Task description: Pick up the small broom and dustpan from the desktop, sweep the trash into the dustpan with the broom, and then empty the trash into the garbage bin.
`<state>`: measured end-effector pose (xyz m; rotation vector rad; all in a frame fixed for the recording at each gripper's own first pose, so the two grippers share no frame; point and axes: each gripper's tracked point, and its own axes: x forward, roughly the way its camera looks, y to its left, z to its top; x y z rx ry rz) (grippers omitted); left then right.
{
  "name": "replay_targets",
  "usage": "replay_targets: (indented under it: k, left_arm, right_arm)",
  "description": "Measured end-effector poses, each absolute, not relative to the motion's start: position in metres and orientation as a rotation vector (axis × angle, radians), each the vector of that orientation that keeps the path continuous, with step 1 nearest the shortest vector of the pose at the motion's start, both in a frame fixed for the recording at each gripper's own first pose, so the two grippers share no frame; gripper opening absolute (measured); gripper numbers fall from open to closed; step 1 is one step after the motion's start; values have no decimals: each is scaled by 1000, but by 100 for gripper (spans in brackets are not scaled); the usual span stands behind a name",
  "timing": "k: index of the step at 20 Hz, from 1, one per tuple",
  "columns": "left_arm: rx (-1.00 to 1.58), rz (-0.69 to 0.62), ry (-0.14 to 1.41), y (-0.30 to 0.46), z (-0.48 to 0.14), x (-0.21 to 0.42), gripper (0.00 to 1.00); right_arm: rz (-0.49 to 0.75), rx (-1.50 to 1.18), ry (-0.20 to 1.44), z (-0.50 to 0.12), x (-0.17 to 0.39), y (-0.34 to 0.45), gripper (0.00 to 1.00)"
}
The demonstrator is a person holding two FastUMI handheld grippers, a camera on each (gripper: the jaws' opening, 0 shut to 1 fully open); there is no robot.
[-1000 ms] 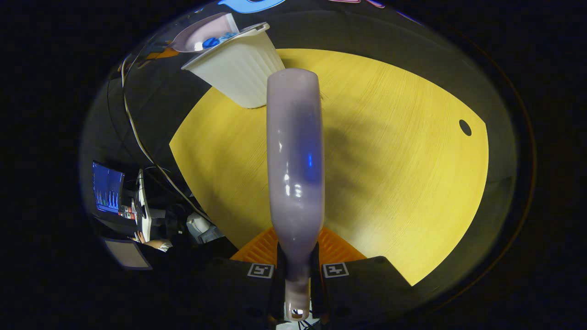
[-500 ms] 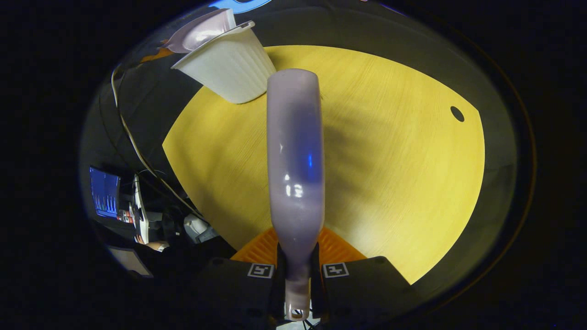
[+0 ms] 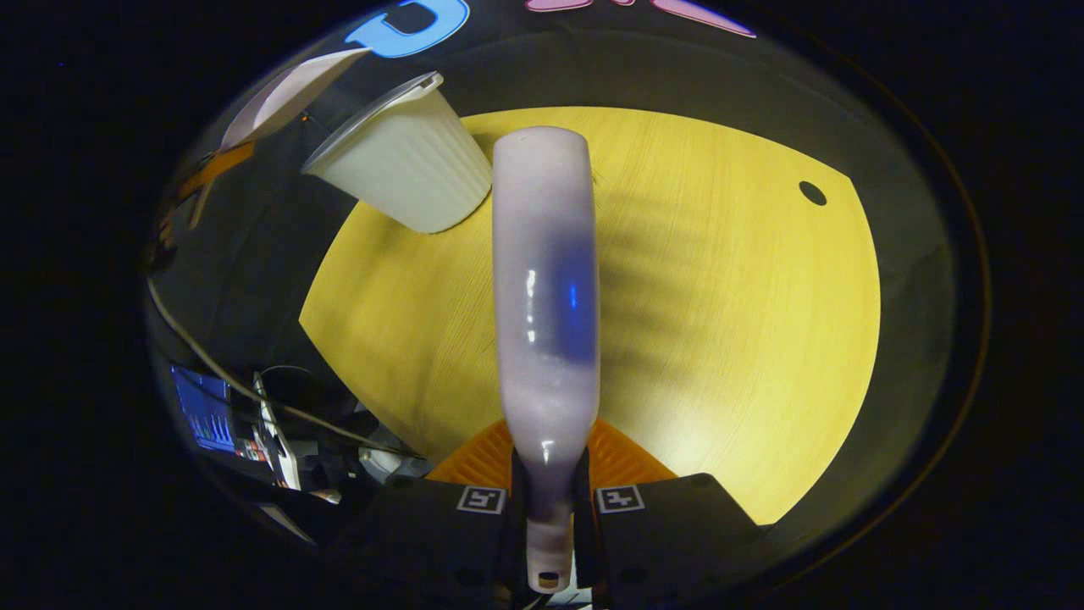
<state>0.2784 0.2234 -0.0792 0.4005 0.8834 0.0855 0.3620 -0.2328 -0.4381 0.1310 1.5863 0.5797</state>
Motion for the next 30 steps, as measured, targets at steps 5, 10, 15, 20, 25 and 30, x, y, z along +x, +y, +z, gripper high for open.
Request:
replay_targets:
  k: [5,10,15,20,25,30]
  left_arm:
    - [73,-160,841,94,-121,278,28]
    - [-92,-193,956,40,-207,267,28]
    - [-160,-94,1123,21,-304,257,28]
    - [-163,-16,1251,17,-329,234,29]
    - [-233,9,1312,10,-315,235,29]
    - [-288,0,1395,9,-304,234,29]
  right_arm:
    - [396,229,1542,-434,366,-237,24]
    - [229,247,1583,-460,345,-265,25]
    - [166,245,1685,-496,314,-264,25]
    - [197,124,1763,-533,303,-258,25]
    - [188,117,1851,-572,314,-253,25]
    - [196,95,1895,-597,323,-258,25]
